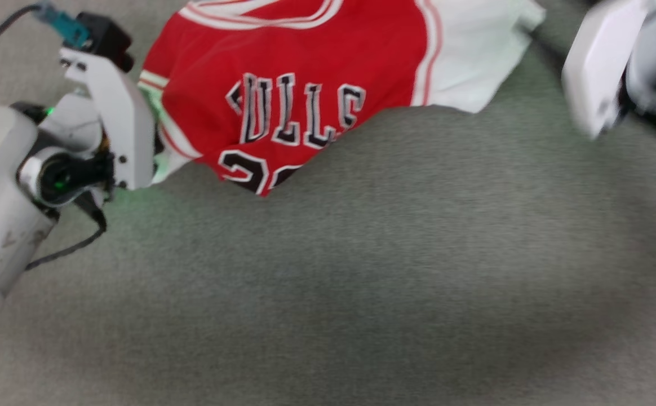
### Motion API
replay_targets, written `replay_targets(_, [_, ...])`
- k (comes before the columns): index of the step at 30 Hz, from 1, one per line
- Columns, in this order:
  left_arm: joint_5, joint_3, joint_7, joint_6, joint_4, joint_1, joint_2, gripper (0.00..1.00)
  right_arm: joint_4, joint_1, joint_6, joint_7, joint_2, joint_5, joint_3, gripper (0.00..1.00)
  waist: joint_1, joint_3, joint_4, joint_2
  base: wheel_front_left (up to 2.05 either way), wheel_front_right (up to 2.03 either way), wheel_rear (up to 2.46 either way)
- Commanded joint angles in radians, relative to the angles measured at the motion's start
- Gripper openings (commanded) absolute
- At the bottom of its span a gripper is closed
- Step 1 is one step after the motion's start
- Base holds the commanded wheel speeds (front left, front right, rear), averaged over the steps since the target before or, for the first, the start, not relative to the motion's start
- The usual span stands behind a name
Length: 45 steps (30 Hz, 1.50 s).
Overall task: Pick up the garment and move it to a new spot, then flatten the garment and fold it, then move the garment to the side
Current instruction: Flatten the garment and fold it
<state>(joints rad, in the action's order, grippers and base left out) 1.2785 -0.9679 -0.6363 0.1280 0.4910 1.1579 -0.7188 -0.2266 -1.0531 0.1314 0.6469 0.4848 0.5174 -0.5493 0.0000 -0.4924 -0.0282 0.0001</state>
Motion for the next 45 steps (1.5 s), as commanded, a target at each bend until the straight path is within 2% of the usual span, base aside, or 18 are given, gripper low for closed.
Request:
replay_targets(1, [0.008, -0.025, 0.004, 0.005, -0.008, 0.006, 0.019, 0.00, -0.043, -0.052, -0.001, 0.016, 0.008, 0.003, -0.029, 1.00, 0.0000, -0.061, 0.067, -0.0001, 0.00, 0.00, 0.00])
replay_targets(9, [0.040, -0.119, 0.059, 0.002, -0.030, 0.079, 0.044, 0.00, -0.344, -0.301, -0.001, 0.033, -0.005, 0.001, -0.210, 1.00, 0.0000, -0.126, 0.123, -0.0001, 0.00, 0.00, 0.00])
replay_targets(14, [0.065, -0.179, 0.088, -0.001, -0.029, 0.096, 0.049, 0.00, -0.474, -0.339, -0.001, 0.003, -0.028, 0.049, -0.297, 1.00, 0.0000, -0.142, 0.137, -0.0001, 0.00, 0.00, 0.00])
replay_targets(19, [0.093, -0.222, 0.114, -0.004, -0.024, 0.113, 0.038, 0.00, -0.528, -0.314, 0.003, 0.012, -0.030, 0.115, -0.415, 1.00, 0.0000, -0.148, 0.136, -0.0001, 0.00, 0.00, 0.00])
replay_targets(20, [0.098, -0.230, 0.119, -0.005, -0.022, 0.116, 0.036, 0.00, -0.534, -0.309, 0.003, 0.018, -0.028, 0.134, -0.435, 0.47, 0.0000, -0.148, 0.135, -0.0001, 0.00, 0.00, 0.00])
replay_targets(21, [0.104, -0.238, 0.123, -0.005, -0.021, 0.121, 0.035, 0.00, -0.541, -0.309, 0.003, 0.027, -0.025, 0.150, -0.451, 0.00, 0.0000, -0.148, 0.134, -0.0001, 0.00, 0.00, 0.00])
replay_targets(26, [0.131, -0.262, 0.142, -0.005, -0.016, 0.138, 0.036, 0.00, -0.574, -0.338, 0.002, 0.016, -0.008, 0.207, -0.493, 0.00, 0.0000, -0.139, 0.128, -0.0001, 0.00, 0.00, 0.00])
replay_targets(32, [0.158, -0.266, 0.203, -0.005, -0.006, 0.148, 0.036, 0.00, -0.627, -0.376, -0.002, -0.094, -0.022, 0.242, -0.478, 0.00, 0.0000, -0.100, 0.119, -0.0001, 0.00, 0.00, 0.00])
replay_targets(38, [0.159, -0.229, 0.383, 0.002, 0.027, 0.176, 0.044, 0.00, -0.723, -0.436, -0.001, -0.371, -0.060, 0.222, -0.367, 0.00, 0.0000, -0.056, 0.116, -0.0001, 0.00, 0.00, 0.00])
replay_targets(45, [0.171, -0.157, 0.600, 0.002, 0.175, 0.239, 0.097, 0.00, -0.938, -0.541, -0.001, -0.661, -0.127, 0.161, -0.211, 0.00, 0.0000, -0.039, 0.112, -0.0001, 0.00, 0.00, 0.00])
